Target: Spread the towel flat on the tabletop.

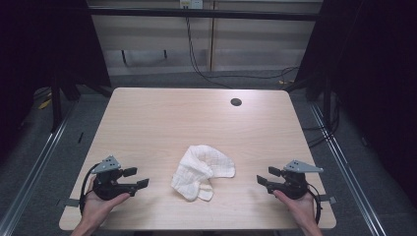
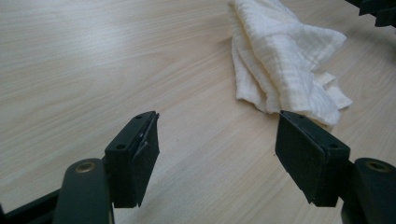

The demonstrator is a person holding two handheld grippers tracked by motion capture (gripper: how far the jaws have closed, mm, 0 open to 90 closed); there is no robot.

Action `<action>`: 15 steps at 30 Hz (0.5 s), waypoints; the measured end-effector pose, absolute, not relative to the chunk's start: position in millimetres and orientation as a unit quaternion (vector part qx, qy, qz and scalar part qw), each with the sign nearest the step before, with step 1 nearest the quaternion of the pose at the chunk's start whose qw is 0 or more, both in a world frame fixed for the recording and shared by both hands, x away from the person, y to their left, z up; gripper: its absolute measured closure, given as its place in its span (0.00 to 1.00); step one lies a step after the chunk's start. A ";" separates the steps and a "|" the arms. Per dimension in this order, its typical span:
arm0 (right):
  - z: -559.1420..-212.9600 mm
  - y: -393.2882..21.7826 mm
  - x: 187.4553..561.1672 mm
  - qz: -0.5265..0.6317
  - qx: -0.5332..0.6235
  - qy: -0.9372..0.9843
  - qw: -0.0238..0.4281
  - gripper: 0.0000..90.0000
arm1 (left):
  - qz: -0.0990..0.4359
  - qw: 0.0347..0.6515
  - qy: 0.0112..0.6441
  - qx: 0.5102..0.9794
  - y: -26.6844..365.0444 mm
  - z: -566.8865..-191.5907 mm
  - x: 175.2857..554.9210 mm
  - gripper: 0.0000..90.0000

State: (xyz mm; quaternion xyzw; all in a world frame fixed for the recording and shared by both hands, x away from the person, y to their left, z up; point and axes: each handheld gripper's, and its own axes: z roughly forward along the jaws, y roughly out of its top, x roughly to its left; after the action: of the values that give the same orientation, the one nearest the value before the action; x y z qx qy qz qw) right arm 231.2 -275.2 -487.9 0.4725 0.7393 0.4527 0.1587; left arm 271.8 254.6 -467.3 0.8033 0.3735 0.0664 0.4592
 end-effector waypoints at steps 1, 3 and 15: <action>-487.9 -274.8 231.2 0.454 0.469 0.742 0.154 0.39 | 0.059 0.459 0.376 0.803 253.7 -467.2 271.7 0.34; -488.3 -275.5 232.0 0.463 0.467 0.741 0.134 0.39 | 0.050 0.458 0.376 0.804 251.0 -467.8 271.0 0.37; -474.5 -265.1 234.9 0.461 0.435 0.765 0.117 0.31 | 0.066 0.446 0.366 0.814 249.2 -468.8 268.9 0.34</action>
State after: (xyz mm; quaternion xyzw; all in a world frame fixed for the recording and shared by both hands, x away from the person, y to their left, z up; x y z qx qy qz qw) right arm 234.9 -265.1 -474.5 0.4350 0.7647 0.4607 0.1169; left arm 268.9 249.2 -468.8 0.8142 0.3656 0.0656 0.4463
